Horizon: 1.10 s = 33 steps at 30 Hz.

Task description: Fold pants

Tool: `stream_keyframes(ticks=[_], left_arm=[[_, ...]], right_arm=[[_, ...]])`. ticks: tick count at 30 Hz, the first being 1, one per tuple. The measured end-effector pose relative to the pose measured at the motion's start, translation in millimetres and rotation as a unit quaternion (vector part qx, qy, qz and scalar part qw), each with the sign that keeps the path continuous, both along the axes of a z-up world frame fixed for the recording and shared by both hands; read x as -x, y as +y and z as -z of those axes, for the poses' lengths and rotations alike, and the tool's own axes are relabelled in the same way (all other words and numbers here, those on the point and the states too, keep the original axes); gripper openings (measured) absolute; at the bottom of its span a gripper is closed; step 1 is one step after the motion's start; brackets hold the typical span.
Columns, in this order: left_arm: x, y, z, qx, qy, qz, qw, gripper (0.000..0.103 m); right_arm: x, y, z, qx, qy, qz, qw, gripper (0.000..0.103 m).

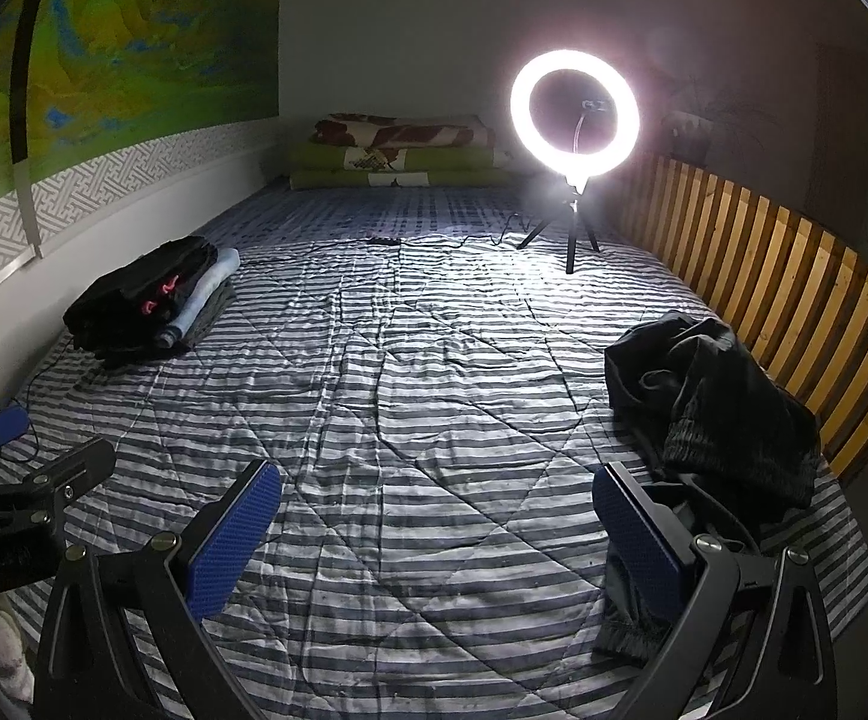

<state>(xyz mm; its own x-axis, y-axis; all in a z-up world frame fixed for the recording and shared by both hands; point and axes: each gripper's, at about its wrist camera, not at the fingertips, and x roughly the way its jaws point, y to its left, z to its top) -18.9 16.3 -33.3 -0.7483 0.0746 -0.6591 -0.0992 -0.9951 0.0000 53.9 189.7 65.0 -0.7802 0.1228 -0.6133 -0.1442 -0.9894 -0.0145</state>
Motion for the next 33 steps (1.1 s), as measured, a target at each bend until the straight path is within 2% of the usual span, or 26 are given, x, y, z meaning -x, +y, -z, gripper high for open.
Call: stream_keyframes(ticks=[33], left_arm=[[-0.1, -0.9, -1.0, 0.002, 0.002, -0.001, 1.0, 0.103]], right_arm=[[-1.4, -2.5, 1.0, -0.004, 0.001, -0.003, 1.0, 0.102]])
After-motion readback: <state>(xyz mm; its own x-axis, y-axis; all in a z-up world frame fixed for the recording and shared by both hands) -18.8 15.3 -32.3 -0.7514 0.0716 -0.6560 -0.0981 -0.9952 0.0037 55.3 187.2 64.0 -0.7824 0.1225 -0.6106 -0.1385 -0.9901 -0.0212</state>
